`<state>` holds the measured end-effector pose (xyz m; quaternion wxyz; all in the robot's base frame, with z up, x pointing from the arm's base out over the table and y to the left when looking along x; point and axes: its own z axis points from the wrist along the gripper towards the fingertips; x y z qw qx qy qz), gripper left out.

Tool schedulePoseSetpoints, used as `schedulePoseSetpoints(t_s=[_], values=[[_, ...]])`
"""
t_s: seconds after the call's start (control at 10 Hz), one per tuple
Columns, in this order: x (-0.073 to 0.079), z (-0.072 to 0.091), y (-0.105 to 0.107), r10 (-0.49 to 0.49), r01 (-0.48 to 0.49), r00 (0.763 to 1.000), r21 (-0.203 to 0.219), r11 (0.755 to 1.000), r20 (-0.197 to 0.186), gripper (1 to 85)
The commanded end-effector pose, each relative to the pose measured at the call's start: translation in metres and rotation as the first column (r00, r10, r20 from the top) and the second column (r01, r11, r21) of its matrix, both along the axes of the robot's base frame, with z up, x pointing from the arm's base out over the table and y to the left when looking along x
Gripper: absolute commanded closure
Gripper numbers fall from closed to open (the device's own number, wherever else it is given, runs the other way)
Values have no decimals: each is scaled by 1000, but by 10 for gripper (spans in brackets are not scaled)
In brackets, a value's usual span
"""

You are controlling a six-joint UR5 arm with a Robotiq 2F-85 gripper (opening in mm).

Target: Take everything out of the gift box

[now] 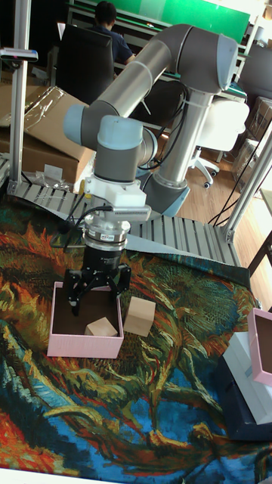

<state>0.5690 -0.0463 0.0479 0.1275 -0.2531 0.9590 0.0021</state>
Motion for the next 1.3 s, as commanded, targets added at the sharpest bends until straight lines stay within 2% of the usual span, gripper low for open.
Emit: schedulePoseSetpoints(t_s=[0.0, 0.1, 0.2, 0.6, 0.7, 0.8, 0.9, 1.0, 1.2], values=[[13, -10, 7, 45, -45, 999, 16, 999, 25, 70], [16, -14, 9, 56, -56, 998, 23, 998, 33, 70], [18, -14, 18, 56, -58, 998, 53, 997, 36, 67], [28, -15, 32, 56, -59, 997, 63, 996, 54, 63], [29, -18, 35, 50, -54, 997, 77, 996, 50, 77], [29, -20, 38, 34, -38, 998, 90, 995, 45, 137], [30, -22, 40, 16, -20, 999, 103, 994, 43, 237], [31, -23, 42, -6, 2, 999, 113, 994, 40, 380], [29, -19, 43, -46, 44, 999, 99, 994, 22, 490]])
